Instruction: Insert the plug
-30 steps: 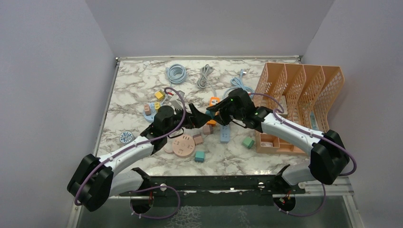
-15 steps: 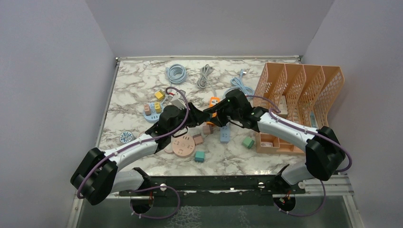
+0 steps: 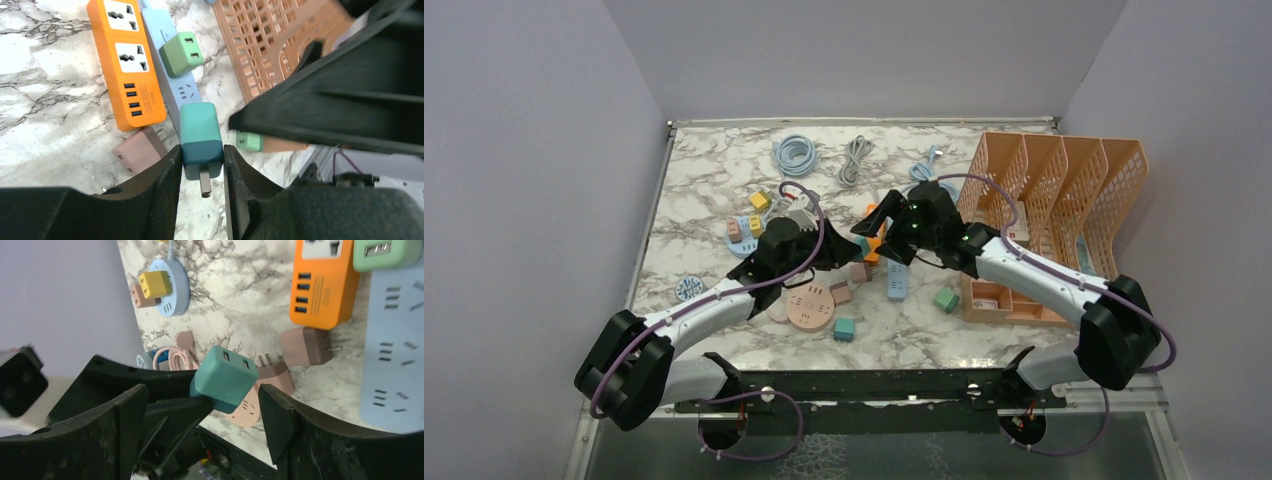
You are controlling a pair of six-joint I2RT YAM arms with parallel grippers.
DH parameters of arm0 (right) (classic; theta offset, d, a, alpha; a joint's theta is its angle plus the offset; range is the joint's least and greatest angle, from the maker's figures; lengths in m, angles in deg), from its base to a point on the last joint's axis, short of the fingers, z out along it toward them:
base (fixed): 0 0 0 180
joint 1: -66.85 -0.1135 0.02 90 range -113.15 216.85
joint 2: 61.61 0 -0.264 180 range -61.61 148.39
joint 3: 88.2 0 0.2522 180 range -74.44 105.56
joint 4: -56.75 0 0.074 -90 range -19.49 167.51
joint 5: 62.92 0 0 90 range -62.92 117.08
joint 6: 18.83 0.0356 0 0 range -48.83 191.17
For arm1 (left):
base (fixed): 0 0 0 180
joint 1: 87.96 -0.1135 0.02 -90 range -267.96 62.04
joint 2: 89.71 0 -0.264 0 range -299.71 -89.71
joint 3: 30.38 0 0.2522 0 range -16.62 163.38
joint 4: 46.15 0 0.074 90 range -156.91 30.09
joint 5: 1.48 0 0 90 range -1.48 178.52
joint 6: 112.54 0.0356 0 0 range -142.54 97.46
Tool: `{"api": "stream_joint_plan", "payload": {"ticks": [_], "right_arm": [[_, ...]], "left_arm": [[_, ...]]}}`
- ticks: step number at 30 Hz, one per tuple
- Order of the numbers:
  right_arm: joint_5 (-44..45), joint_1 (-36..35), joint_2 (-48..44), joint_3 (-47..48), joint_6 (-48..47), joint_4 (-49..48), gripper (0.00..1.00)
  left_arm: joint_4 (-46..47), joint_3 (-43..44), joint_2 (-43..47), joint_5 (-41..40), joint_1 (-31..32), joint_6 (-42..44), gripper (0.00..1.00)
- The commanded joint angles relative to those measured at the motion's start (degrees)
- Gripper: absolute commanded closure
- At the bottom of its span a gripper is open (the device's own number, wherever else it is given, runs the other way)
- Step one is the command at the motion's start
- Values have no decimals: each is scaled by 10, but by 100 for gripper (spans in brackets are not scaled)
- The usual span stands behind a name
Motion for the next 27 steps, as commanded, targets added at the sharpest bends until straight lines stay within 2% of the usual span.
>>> {"api": "stream_joint_plan", "payload": {"ticks": [1, 6, 11, 14, 19, 23, 27], "right_arm": [[24, 9, -89, 10, -227, 15, 18], [-24, 9, -202, -23, -382, 4, 18], [-122, 9, -294, -34, -485, 36, 18], [-161, 9, -326, -29, -492, 59, 18], [-263, 10, -349, -67, -468, -5, 20], [-328, 9, -324, -71, -449, -47, 27], [-354, 9, -287, -55, -442, -52, 37]], "left_arm": [[-37, 38, 37, 142, -22, 65, 86], [-43, 70, 58, 308, -33, 103, 87], [-49, 120, 68, 411, -36, 105, 87], [-49, 148, 73, 457, -36, 103, 87], [-48, 182, 72, 507, -36, 106, 87], [-48, 196, 65, 532, -36, 106, 88], [-47, 199, 63, 543, -36, 108, 89]]}}
